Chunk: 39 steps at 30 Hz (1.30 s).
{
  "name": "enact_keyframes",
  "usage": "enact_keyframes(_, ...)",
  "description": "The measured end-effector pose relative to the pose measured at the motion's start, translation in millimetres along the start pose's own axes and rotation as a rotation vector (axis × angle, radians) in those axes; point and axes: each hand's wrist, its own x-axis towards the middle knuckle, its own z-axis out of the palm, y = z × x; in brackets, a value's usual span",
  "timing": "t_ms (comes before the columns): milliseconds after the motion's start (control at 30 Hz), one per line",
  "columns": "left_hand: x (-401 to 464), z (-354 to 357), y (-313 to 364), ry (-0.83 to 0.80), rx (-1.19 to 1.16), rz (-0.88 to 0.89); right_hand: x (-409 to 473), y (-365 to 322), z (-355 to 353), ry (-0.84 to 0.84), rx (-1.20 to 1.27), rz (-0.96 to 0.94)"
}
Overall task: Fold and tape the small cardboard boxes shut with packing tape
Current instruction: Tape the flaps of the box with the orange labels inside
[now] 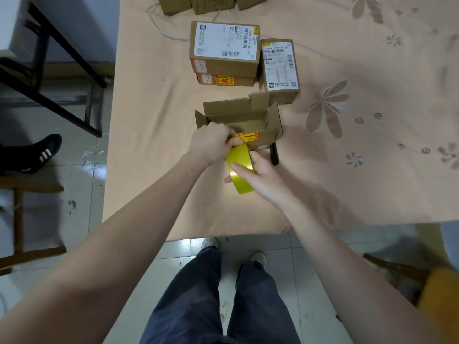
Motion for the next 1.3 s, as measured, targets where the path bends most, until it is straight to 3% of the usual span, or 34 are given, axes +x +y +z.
enact_keyframes(133, -2, 5, 5, 0.068, -0.004, -0.013, -3, -4, 4, 0.13, -0.047, -0.034)
enact_keyframes(267, -9, 4, 7, 0.111, -0.095, -0.019, 5, -9, 9, 0.183, 0.029, 0.095)
enact_keyframes(500, -12, -5, -5, -0.141, -0.107, 0.108, 16, -10, 19, 0.178, 0.104, 0.17)
enact_keyframes(800, -22, 12, 3, 0.249, -0.068, 0.022, 9, 10, 24, 0.208, 0.182, 0.26)
enact_keyframes(1033, -11, 6, -3, 0.096, 0.008, 0.053, 17, 8, 24, 0.266, 0.15, 0.258)
enact_keyframes(1100, -16, 6, 0, 0.212, 0.074, 0.042, 18, 7, 21, 0.248, 0.176, 0.265)
enact_keyframes(1200, -30, 2, 4, 0.429, 0.105, -0.128, 20, 7, 11, 0.226, 0.22, 0.285)
enact_keyframes(1300, -45, 11, 6, 0.342, -0.008, -0.252, 23, 8, 0, 0.18, 0.212, 0.238)
